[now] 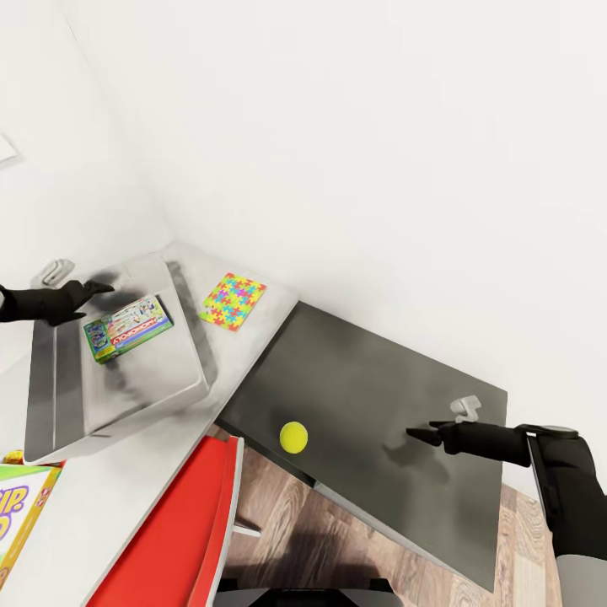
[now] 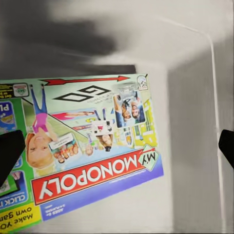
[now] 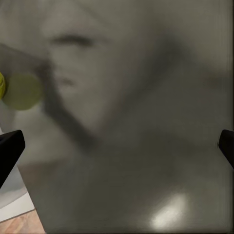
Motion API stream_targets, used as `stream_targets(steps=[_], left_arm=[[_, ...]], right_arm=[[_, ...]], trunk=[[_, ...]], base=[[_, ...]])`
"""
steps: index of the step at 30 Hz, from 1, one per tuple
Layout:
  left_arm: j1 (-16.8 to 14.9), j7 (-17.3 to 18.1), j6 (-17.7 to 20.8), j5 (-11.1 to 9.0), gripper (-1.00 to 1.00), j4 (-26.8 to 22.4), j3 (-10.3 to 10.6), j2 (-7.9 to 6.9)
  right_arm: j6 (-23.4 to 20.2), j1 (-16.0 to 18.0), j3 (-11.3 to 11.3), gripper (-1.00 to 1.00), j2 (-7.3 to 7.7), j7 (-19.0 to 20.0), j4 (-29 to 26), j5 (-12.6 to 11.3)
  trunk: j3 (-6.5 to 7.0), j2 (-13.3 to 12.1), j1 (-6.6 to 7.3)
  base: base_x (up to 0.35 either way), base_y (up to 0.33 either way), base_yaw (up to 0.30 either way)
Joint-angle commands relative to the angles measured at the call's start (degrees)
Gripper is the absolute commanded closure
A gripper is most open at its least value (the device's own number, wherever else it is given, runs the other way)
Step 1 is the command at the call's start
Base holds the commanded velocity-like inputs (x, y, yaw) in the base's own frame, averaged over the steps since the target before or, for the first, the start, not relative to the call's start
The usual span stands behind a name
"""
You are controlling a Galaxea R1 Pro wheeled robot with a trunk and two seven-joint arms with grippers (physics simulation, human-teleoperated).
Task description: Put all the toys in the child's room - the three board games (two on the bed and one on the table), the two jigsaw puzzles on the table, and the tennis ball on the table - inside the toy box on the table in the child's room.
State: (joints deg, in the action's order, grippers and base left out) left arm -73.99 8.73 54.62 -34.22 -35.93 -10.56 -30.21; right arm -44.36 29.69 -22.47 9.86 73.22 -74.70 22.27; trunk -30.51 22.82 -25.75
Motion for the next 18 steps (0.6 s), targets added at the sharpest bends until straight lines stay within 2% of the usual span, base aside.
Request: stream_targets(steps=[1,2,6,9,10,18], left_arm=[[0.17,0.62,0.76,-0.34,-1.00,-0.66,-0.21,0.09],[0.17,0.62,0.76,-0.34,-1.00,-0.66,-0.21,0.09],[0.67,0.73,1.76,-2.52,-1.00,-2.25,-0.19,0.17],[0.79,0.76,2.00,-2.99,-1.00,-2.66,-0.18,0.17],[1.28,0.80,2.47,-3.95,-1.00,-3.58,-0.22,0.11],[2.11,0.89,2.79,-4.64,-1.00,-4.31,-0.30,-0.02]], right_arm=[[-0.15,0.07,-0.11,-1.00,-0.02,0.44,0.06,0.58],[-0.15,0.07,-0.11,-1.00,-0.02,0.44,0.06,0.58],[0.98,0.07,-0.16,-1.00,-0.02,0.22,0.30,0.64],[1.34,0.06,-0.17,-1.00,-0.02,0.18,0.36,0.66],[2.12,0.04,-0.18,-1.00,-0.02,0.08,0.53,0.70],[3.13,0.04,-0.20,-1.00,-0.02,0.02,0.70,0.69]], trunk=[[-0.08,0.10,-0.03],[-0.08,0.10,-0.03],[-0.08,0.10,-0.03],[-0.08,0.10,-0.03],[-0.08,0.10,-0.03],[-0.08,0.10,-0.03]], base=[[0.000,0.000,0.000],[0.000,0.000,0.000],[0.000,0.000,0.000],[0.000,0.000,0.000],[0.000,0.000,0.000],[0.000,0.000,0.000]])
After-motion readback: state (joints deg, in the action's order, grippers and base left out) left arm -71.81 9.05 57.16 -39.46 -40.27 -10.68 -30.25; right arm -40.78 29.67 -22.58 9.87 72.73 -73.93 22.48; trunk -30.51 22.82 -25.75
